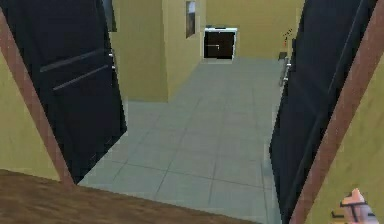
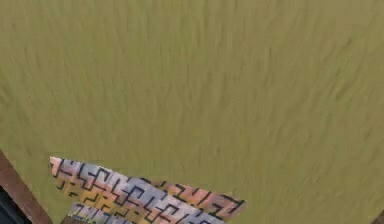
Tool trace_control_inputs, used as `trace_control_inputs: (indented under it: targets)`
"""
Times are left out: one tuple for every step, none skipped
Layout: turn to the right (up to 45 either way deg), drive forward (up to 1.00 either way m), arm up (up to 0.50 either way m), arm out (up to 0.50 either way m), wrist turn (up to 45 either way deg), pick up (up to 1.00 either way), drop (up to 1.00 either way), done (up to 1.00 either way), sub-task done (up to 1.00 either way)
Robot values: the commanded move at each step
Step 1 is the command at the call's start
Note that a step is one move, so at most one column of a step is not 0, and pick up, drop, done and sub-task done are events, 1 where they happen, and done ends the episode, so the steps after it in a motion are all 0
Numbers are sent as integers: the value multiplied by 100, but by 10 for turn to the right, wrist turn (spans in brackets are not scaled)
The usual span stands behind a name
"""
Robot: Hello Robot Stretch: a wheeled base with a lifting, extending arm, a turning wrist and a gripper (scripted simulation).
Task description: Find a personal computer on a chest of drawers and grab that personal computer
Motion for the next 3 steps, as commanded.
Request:
trace_control_inputs:
  targets:
    - [0,70,0,0,0,0,0,0,0]
    - [120,0,0,0,0,0,0,0,0]
    - [0,100,0,0,0,0,0,0,0]
